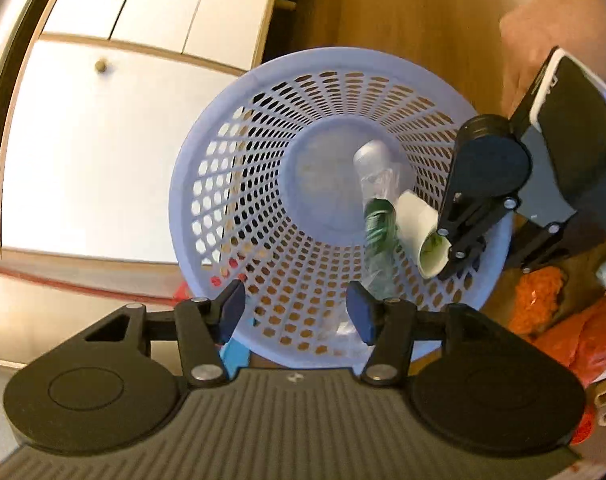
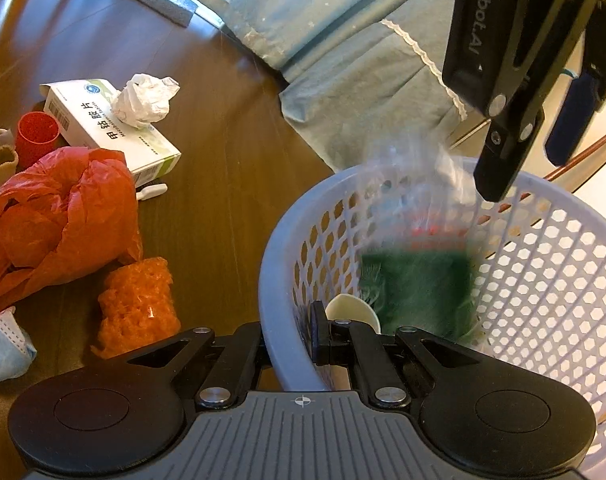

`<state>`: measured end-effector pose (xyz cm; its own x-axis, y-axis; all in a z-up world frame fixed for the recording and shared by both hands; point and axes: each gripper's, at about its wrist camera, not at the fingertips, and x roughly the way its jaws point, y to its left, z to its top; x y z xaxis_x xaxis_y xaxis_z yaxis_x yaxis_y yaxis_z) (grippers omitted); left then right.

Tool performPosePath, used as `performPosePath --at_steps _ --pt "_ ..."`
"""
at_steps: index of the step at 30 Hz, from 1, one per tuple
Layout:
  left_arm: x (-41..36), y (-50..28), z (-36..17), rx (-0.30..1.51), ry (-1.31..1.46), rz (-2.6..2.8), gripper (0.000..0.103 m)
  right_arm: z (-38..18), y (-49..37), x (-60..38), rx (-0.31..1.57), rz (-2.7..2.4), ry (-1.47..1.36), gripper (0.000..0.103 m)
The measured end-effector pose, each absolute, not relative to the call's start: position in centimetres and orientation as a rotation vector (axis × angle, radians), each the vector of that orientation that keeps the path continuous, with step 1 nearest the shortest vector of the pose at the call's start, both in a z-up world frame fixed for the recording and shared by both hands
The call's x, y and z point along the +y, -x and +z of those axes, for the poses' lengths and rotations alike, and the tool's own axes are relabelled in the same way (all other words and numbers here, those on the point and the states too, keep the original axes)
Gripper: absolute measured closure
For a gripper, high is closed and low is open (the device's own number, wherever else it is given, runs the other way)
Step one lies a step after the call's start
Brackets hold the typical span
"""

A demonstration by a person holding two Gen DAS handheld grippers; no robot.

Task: Collect trash
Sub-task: 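Lift the bottle over the wastebasket and release it, then reach the left tool to the white tissue and grasp it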

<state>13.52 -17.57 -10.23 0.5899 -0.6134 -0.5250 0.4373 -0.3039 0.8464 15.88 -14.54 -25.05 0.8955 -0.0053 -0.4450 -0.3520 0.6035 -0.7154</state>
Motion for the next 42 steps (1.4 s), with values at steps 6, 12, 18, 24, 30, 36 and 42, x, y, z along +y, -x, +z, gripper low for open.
performPosePath --at_steps 6,12,18,24,30,36,42 --pt "-14.0 -14.1 -9.7 -0.055 -1.548 -1.020 0.050 -24.9 -16.1 -14.7 0.433 0.204 0.896 0.101" --pt "-8.2 -16.0 -10.3 0.132 -1.492 -0.956 0.050 -25.0 -16.0 -14.8 0.433 0.205 0.903 0.101" --pt "-2.0 -18.1 -13.3 0.388 -1.426 -0.903 0.049 -25.1 -15.9 -14.8 0.435 0.208 0.912 0.101" --pt "0.8 -19.8 -15.8 0.607 -1.265 -0.903 0.041 -25.4 -15.7 -14.7 0.436 0.213 0.925 0.100" --pt "1.2 -21.6 -17.2 0.721 -1.093 -0.886 0.037 -25.5 -15.8 -14.6 0.437 0.215 0.930 0.100" --pt "-0.9 -22.0 -17.8 0.692 -1.030 -0.885 0.054 -25.7 -15.8 -14.5 0.437 0.216 0.934 0.100" --pt "-2.9 -21.5 -19.0 0.676 -1.073 -0.934 0.062 -25.7 -15.8 -14.5 0.437 0.214 0.931 0.100"
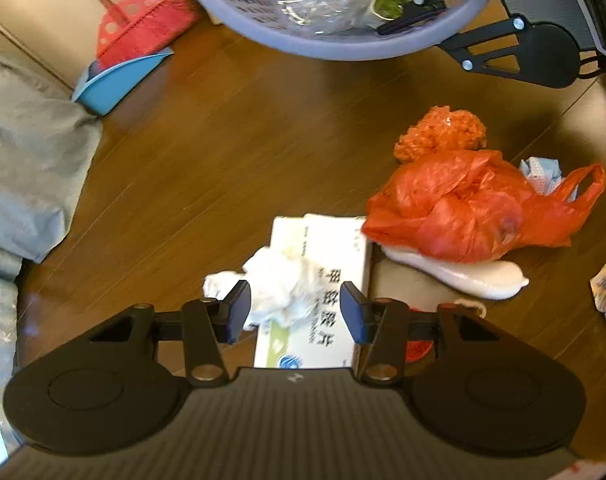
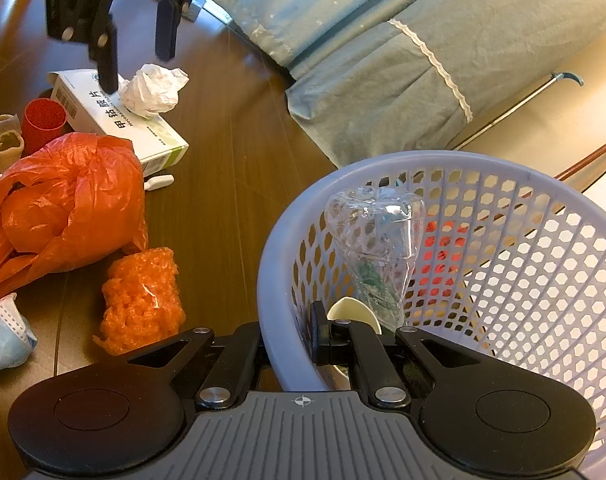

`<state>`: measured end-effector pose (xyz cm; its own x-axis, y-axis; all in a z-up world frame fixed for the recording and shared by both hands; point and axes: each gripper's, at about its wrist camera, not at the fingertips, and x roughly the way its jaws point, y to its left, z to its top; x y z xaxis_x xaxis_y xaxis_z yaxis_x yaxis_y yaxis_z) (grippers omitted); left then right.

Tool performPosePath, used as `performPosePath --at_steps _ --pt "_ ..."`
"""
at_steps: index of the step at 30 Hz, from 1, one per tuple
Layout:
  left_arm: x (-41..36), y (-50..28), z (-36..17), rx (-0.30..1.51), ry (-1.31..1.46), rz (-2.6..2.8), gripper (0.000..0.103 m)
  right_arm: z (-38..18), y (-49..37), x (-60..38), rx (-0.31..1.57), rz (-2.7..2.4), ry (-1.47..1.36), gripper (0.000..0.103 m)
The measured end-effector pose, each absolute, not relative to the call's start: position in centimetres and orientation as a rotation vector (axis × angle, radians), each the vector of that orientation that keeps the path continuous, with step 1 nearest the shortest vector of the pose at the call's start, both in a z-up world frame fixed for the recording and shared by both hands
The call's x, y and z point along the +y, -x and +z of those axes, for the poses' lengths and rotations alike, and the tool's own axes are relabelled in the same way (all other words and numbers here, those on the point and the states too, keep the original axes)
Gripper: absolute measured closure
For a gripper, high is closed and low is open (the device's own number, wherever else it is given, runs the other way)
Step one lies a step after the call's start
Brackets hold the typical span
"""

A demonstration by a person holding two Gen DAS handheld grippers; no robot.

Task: Collect trash
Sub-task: 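Reach the left tool to the white tissue and grasp it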

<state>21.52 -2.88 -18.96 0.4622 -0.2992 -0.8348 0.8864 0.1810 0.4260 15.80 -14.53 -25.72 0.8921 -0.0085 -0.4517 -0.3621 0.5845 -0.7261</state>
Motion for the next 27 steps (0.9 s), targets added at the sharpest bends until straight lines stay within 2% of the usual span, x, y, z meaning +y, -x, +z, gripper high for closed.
performPosePath --at_steps 1,3,6,16,27 --pt "-3.2 -21.5 -19.3 0.678 -1.084 -0.933 0.064 -25.7 -15.8 -14.5 0.437 0.214 0.931 0.100" --pt "-3.6 -21.5 -19.9 0.683 -1.117 -0.922 0.085 -25.7 -15.8 -14.6 0.437 0.214 0.931 0.100" --pt "-3.6 -21.4 -19.9 0.676 -1.144 -0.915 0.091 -25.7 -15.8 -14.6 0.437 0.213 0.929 0.100" --pt "-4.7 -18.4 -15.7 0.448 -1.299 -0.952 0.092 -25.7 -15.8 -14.7 0.442 0.208 0.932 0.100" --pt "-13.4 -15.7 -9.3 0.161 -1.250 -1.100 0.091 -25.6 -15.8 -14.6 0.442 0.205 0.926 0.100"
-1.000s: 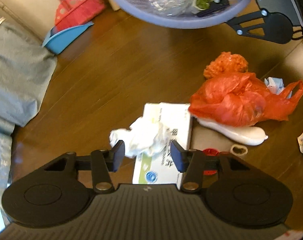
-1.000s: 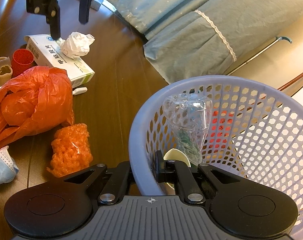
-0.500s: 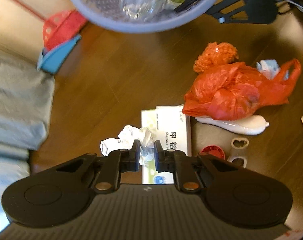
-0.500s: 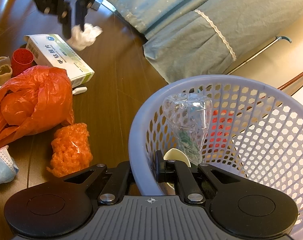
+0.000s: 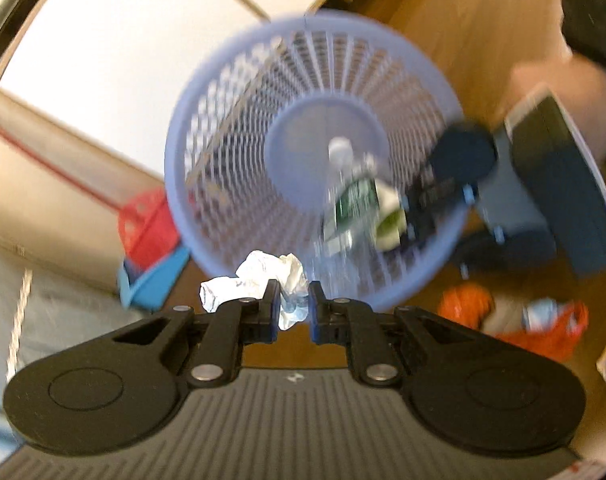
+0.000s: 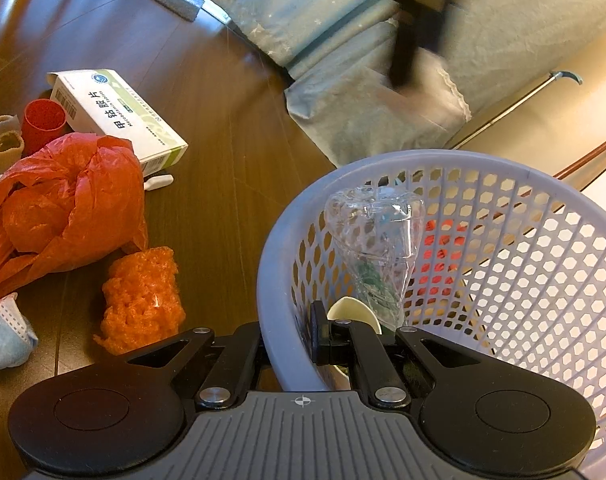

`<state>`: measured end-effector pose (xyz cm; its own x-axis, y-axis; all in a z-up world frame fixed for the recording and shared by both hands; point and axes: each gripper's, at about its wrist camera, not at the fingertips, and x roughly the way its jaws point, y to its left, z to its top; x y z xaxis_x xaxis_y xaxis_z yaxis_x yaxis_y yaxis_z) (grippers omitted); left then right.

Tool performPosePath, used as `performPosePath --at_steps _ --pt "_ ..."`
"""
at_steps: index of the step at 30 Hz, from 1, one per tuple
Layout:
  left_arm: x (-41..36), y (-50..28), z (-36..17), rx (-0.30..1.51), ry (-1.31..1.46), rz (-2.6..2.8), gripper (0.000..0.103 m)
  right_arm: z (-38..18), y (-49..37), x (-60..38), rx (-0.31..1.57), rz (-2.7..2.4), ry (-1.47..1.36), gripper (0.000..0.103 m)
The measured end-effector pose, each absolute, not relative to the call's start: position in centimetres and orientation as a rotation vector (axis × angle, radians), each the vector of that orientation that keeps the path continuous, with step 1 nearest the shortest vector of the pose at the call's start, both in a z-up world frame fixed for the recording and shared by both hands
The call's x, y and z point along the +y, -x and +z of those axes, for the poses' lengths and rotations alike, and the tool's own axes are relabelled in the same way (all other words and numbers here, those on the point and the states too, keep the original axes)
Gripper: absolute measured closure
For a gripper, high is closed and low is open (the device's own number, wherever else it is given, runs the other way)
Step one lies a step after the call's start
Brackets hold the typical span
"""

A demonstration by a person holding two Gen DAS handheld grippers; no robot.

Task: Collect trash
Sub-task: 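Reach the left tool to the white tissue and grasp it, then carry the tissue over the wastebasket and open the left tool, then reach the left tool to the red bottle cap and grasp it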

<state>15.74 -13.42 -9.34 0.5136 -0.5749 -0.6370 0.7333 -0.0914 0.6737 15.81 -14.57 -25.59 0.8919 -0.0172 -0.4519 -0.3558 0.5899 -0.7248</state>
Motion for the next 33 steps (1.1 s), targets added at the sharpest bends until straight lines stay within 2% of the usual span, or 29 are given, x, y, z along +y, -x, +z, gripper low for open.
performPosePath --at_steps 2,4,5,6,10,16,27,33 --pt "-15.4 -15.5 -9.2 0.122 -1.240 -1.117 0.091 -25.6 -15.8 -14.6 0.441 0.204 0.924 0.100" --pt "-17.2 -15.1 -9.1 0.079 -1.219 -1.137 0.082 -25.5 -15.9 -14.5 0.440 0.203 0.921 0.101" --pt "-18.0 -15.1 -9.3 0.056 -1.212 -1.137 0.068 -25.5 -15.9 -14.5 0.439 0.203 0.920 0.101" --pt "-18.8 -15.1 -9.4 0.043 -1.212 -1.135 0.062 -25.5 -15.9 -14.5 0.439 0.203 0.918 0.101" --pt "-19.2 -15.8 -8.9 0.086 -1.163 -1.111 0.062 -25.4 -16.0 -14.5 0.438 0.200 0.910 0.101" --pt "-14.9 -17.7 -9.6 0.208 -1.145 -1.032 0.062 -25.3 -16.1 -14.6 0.437 0.200 0.904 0.101" --pt "-4.4 -19.0 -14.3 0.521 -1.087 -0.900 0.061 -25.4 -16.0 -14.5 0.440 0.202 0.915 0.100" --pt "-2.8 -18.1 -17.9 0.732 -0.938 -0.887 0.061 -25.5 -15.8 -14.5 0.443 0.200 0.919 0.100"
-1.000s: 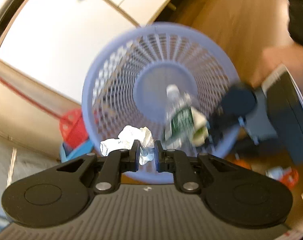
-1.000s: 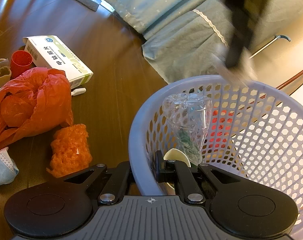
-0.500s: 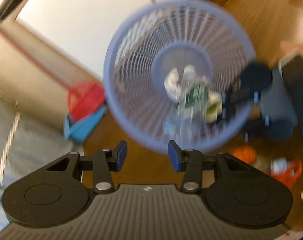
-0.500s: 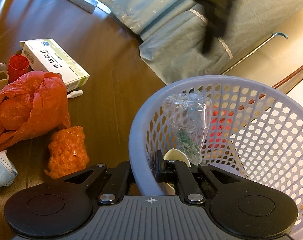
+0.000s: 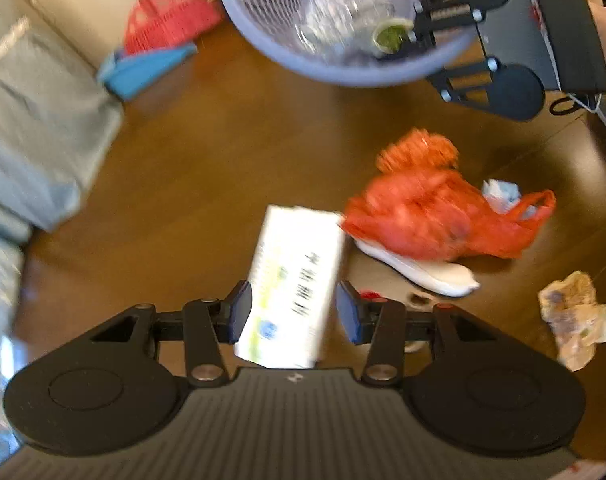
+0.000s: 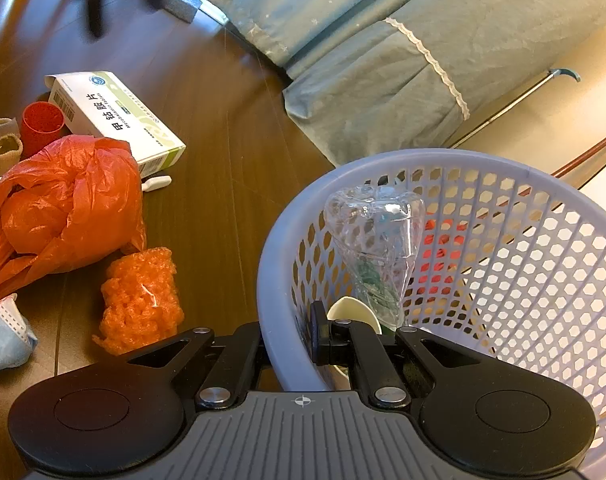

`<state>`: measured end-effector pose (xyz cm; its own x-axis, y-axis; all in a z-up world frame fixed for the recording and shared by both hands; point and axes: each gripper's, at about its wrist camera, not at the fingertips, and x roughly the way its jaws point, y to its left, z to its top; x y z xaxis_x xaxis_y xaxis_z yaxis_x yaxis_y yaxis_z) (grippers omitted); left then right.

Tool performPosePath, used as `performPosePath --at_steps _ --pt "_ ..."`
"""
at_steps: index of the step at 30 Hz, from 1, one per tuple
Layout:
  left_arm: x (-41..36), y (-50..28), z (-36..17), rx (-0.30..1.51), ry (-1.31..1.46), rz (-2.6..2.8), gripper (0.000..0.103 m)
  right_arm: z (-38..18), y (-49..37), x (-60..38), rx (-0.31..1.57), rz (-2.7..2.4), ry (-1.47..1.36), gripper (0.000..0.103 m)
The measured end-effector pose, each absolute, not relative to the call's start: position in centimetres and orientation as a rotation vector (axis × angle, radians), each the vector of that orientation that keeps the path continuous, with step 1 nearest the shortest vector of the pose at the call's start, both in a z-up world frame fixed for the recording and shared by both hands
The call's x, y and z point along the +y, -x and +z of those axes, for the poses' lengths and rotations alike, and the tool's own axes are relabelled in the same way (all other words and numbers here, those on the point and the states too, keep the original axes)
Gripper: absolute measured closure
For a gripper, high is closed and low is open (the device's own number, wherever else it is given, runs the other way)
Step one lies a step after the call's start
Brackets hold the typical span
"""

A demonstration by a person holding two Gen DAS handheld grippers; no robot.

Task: Collect trash
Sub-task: 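Reach the left tool to the red bottle cap and grasp it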

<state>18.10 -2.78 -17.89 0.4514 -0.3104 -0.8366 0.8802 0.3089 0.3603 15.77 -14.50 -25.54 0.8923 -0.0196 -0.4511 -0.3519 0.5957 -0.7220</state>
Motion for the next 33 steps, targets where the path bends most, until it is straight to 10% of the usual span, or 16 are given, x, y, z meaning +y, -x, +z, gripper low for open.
performPosePath --at_steps 33 --pt "-3.8 -19.2 -23.3 0.978 -0.857 -0.950 0.066 -25.7 -15.8 -14.4 0.443 0.199 0.922 0.100"
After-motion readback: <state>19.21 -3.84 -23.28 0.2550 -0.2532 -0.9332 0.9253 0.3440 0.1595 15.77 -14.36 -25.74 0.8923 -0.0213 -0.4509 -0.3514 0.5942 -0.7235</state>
